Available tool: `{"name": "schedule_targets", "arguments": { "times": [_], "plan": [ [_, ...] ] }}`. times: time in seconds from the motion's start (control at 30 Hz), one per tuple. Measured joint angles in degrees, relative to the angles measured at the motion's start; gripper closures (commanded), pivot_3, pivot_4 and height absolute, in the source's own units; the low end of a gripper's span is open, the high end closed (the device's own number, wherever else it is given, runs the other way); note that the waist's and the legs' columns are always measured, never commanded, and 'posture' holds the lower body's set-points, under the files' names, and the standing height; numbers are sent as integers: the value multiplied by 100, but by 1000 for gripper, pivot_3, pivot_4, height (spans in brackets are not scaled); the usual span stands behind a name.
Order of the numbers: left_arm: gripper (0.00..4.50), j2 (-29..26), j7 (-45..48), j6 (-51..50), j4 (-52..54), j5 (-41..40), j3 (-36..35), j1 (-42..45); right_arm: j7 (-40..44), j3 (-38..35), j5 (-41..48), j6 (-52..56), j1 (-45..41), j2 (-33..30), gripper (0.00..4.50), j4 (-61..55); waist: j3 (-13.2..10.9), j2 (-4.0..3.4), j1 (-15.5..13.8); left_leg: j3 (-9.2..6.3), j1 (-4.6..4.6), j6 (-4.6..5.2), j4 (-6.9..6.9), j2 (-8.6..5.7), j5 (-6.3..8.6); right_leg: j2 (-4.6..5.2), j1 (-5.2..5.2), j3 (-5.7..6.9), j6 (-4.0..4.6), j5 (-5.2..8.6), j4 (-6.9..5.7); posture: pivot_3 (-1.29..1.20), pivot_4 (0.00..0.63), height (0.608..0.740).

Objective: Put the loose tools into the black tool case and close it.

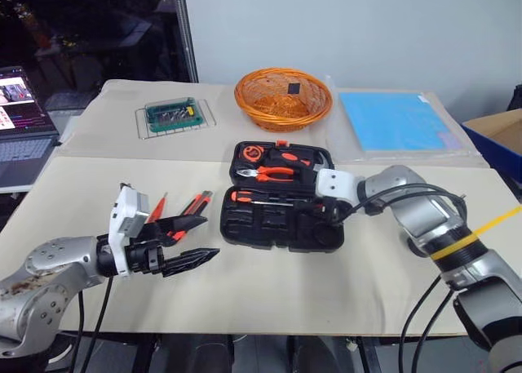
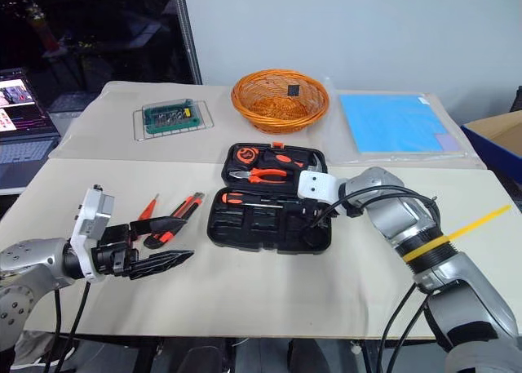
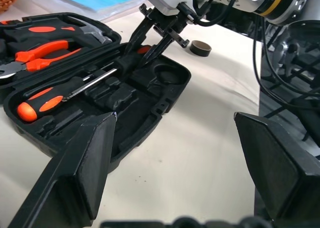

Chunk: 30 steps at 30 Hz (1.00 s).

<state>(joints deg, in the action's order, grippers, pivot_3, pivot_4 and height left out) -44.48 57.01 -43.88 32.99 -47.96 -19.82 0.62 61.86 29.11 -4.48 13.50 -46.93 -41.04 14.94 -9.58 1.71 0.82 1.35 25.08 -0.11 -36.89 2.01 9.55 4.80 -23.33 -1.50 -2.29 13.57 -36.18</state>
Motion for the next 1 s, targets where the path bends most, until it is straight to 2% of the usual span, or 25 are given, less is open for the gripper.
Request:
{"name": "schedule_targets", "arguments": {
  "times": [0.13,0.2,0.33,0.5,0.6,0.67,0.77,0.83,1.0],
  "plan": [
    [468,-10,-39,7,-10,-43,21,43,262,-18,-159,-227,-101,70,3497,279,0,0,-13,-1,-4,0,0,0,0,-1,5,0,2,2,0,0,150,740],
    [468,-27,-59,15,-14,-42,60,107,385,-54,-172,-265,-124,104,2497,339,0,0,-17,-1,-4,0,0,0,0,-1,7,0,1,2,1,0,150,740],
    [468,-30,-84,23,-21,-42,131,180,742,-191,-145,-322,-115,78,1270,275,0,0,-13,-1,-4,-2,3,0,2,-2,6,0,1,3,2,0,150,740],
    [468,-43,-100,49,-106,-37,216,251,827,-764,256,-306,196,73,1270,-64,0,0,-11,-1,-4,-2,3,1,1,-3,5,-1,2,2,-1,0,150,740],
    [468,-43,-122,129,-157,-33,276,322,991,-1337,1034,51,441,142,1989,-611,0,0,-10,-1,-4,-2,3,4,1,-5,5,-1,2,2,-1,0,150,740],
    [468,-43,-127,160,-174,-28,312,344,917,-1740,1509,431,680,231,2708,-1011,0,0,-9,-1,-4,-2,3,5,1,-5,6,-2,2,2,-1,0,150,740],
    [468,-44,-127,204,-220,22,346,348,360,-2096,1703,777,1110,452,3686,-1462,0,0,-12,-1,-4,-2,3,5,1,-5,5,-2,2,2,-2,0,150,740],
    [468,-50,-127,236,-240,62,368,353,-343,-2243,1585,943,1484,702,4441,-1804,0,0,-13,0,-4,-2,3,7,2,-7,3,-3,4,3,-5,0,150,740],
    [468,-56,-122,275,-264,87,409,367,-2035,-2167,761,1064,2319,1290,4441,-2436,0,0,-11,9,-2,-3,3,5,1,-7,-5,-13,4,3,-7,0,150,740]
  ]
}}
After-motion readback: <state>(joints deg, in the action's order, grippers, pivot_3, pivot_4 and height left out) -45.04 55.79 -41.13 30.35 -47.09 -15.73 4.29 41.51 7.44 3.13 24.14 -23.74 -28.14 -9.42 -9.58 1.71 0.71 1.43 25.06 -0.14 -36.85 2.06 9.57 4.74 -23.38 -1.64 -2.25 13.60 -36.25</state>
